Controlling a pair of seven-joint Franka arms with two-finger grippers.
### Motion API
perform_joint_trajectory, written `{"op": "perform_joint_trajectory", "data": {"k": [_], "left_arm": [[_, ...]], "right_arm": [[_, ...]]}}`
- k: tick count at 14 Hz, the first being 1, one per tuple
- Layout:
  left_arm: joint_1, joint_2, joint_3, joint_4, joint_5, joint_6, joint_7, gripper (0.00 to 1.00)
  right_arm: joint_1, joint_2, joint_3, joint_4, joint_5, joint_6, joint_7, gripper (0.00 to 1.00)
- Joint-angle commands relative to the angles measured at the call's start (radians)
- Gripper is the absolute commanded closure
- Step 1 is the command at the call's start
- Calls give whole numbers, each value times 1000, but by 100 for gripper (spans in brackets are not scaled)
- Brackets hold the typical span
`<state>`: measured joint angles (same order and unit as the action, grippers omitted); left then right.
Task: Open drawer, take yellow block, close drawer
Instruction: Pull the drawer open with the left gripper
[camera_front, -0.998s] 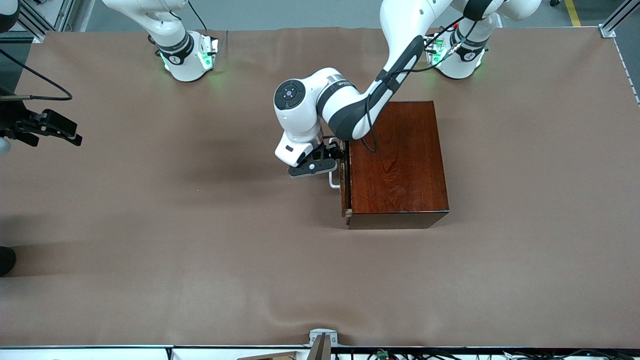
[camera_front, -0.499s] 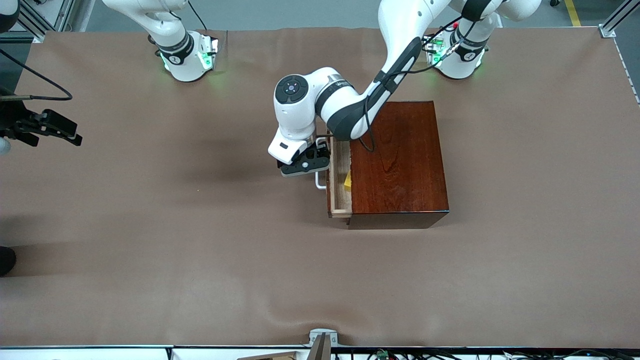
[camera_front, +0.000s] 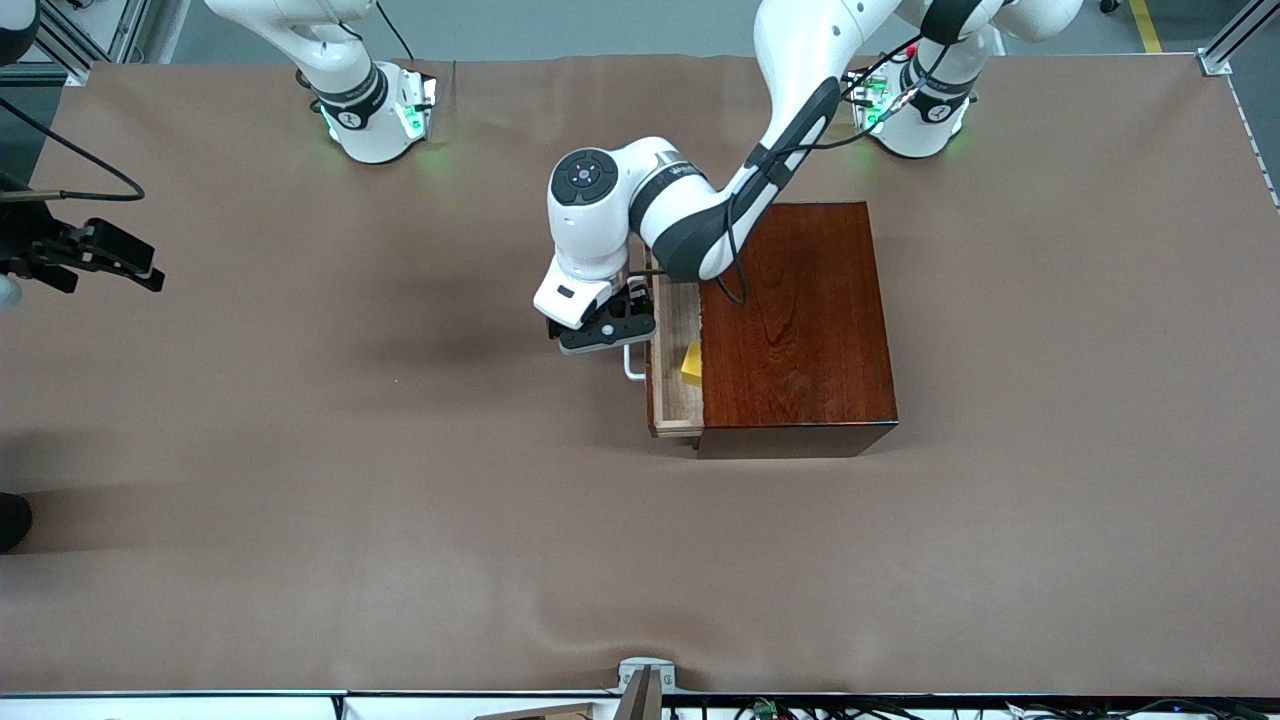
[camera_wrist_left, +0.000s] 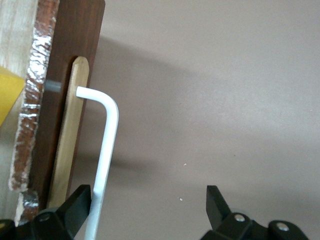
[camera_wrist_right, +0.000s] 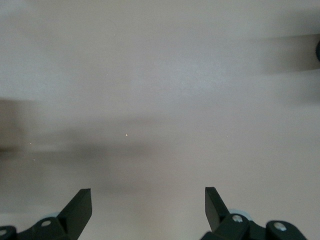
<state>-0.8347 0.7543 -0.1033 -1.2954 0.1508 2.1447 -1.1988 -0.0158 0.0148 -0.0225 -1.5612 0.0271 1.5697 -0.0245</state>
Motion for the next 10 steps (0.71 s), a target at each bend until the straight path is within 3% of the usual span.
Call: {"op": "perform_joint_trajectory", "data": {"k": [1,10], "left_arm": [[-24,42,-6,42,-25,104,-18,0],[-43,37,-9,42,-45,115,-18,0]], "right_arm": [[-18,-19,12,-10,5,-5,-9,0],[-18,-19,12,-10,5,-5,-11,0]]}}
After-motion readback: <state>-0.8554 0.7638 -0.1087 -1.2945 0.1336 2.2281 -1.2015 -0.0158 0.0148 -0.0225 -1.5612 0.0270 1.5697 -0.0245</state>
